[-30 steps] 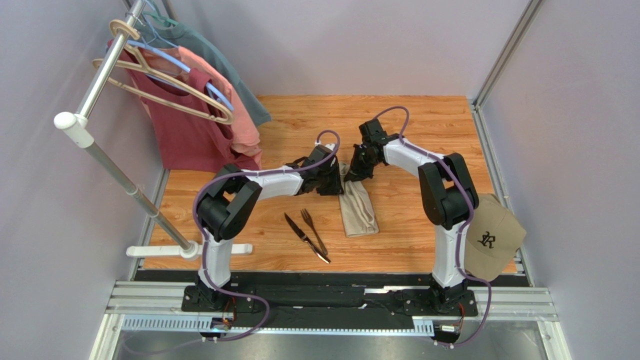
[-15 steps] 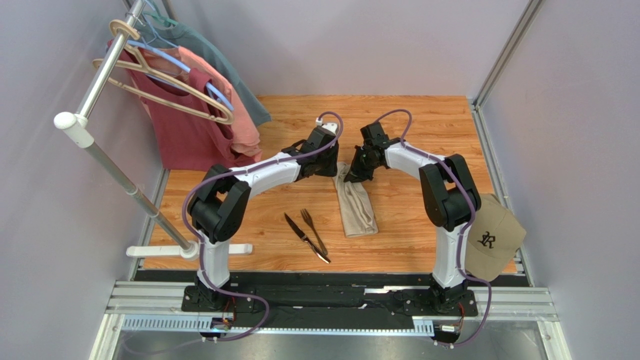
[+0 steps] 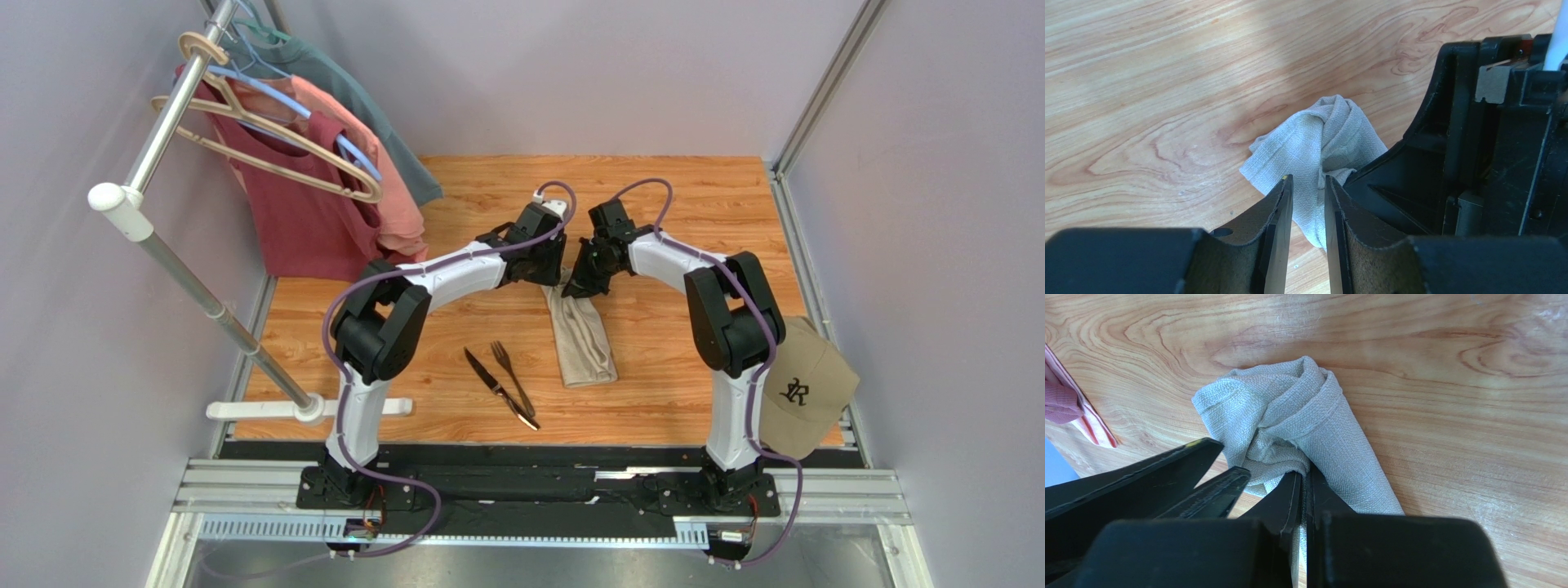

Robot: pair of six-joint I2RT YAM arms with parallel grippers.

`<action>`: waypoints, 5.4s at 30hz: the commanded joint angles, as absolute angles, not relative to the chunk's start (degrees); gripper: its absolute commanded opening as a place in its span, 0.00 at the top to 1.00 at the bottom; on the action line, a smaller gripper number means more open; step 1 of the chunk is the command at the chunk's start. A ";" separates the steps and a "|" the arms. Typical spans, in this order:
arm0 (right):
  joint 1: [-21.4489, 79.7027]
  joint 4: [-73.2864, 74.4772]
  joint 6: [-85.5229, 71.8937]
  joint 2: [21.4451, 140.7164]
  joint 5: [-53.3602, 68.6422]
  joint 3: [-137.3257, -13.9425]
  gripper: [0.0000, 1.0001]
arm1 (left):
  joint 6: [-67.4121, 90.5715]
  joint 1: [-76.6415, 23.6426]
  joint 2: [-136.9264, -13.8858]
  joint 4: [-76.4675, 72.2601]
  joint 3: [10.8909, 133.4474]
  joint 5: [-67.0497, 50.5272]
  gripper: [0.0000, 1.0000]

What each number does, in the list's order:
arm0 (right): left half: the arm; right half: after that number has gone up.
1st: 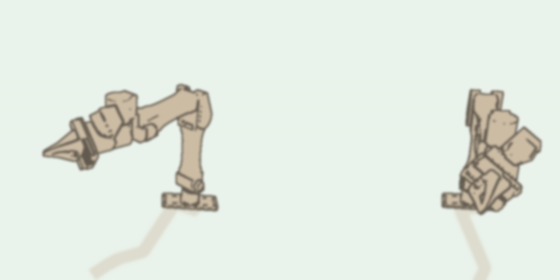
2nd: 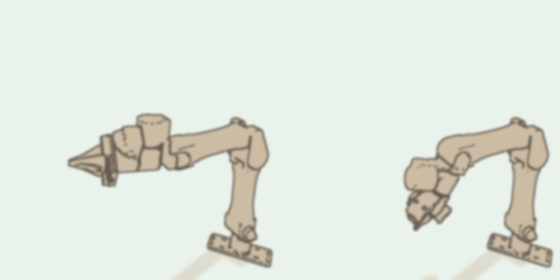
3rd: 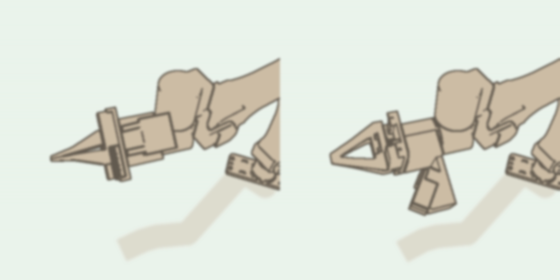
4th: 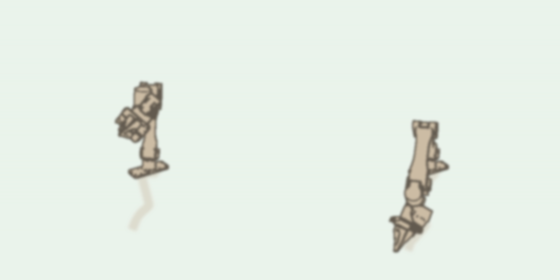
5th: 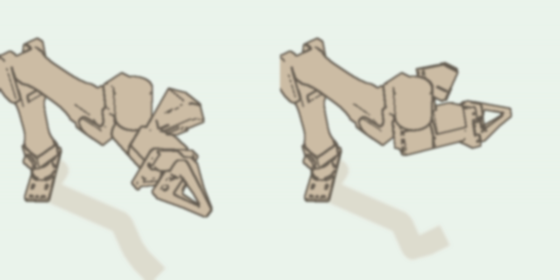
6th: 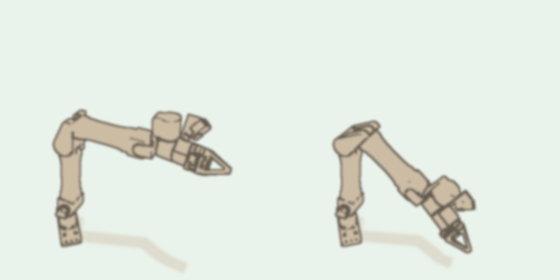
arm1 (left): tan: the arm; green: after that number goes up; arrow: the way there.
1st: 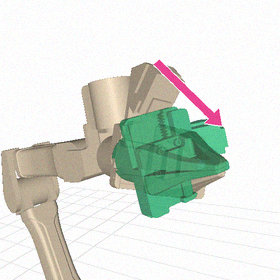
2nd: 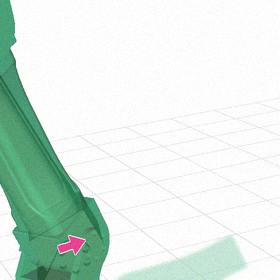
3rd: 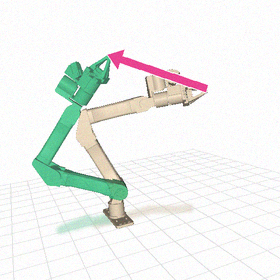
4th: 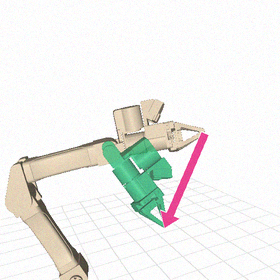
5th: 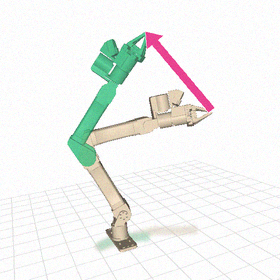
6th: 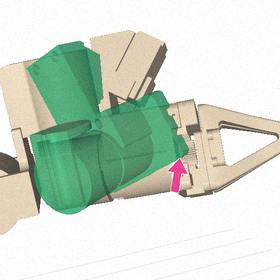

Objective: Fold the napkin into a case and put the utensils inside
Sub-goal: Grasp the top corner of the smaller rectangle folded napkin from the folded napkin.

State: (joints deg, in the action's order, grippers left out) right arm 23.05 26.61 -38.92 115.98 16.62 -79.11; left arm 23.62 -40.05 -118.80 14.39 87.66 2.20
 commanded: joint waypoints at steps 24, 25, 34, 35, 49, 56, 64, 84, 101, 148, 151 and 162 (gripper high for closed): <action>24.43 32.96 -44.47 114.96 14.67 -83.32 1.00 | 20.48 -41.66 -111.36 4.22 79.99 -5.18 1.00; 24.43 33.13 -45.34 114.96 14.50 -83.67 1.00 | 20.48 -41.66 -111.36 3.52 79.63 -5.53 1.00; 25.31 31.30 -38.94 114.70 19.33 -84.38 1.00 | 19.16 -41.66 -110.04 0.36 76.82 -4.39 1.00; 25.14 30.07 -37.72 114.35 22.29 -84.11 1.00 | 19.51 -41.66 -110.30 -1.56 75.77 -4.66 1.00; 23.38 12.58 -33.22 115.14 35.94 -74.71 0.74 | 28.12 -39.55 -111.88 3.78 76.03 -0.09 1.00; 22.06 3.45 -36.20 112.59 40.68 -69.61 0.60 | 32.34 -39.11 -110.83 1.06 73.48 -4.48 1.00; 19.43 -9.13 -44.46 111.27 44.65 -62.33 0.61 | 33.40 -39.11 -109.60 0.27 72.07 -5.10 1.00; 22.15 -7.47 -44.30 117.77 40.88 -64.34 0.98 | 37.44 -39.11 -109.95 -1.32 71.46 -11.60 1.00; 18.37 -6.24 -43.42 108.55 43.77 -59.06 0.63 | 37.53 -37.09 -108.63 -0.97 70.40 -12.83 1.00; 18.37 -6.07 -47.64 113.65 32.87 -58.89 1.00 | 33.84 -39.90 -102.93 9.93 70.32 -2.92 0.34; 18.37 -3.79 -46.94 112.24 32.61 -59.41 1.00 | 33.57 -41.13 -101.78 11.33 68.38 -0.45 0.27; 18.02 6.14 -44.21 106.88 30.06 -63.36 1.00 | 36.13 -42.01 -109.86 17.06 75.06 -3.07 0.16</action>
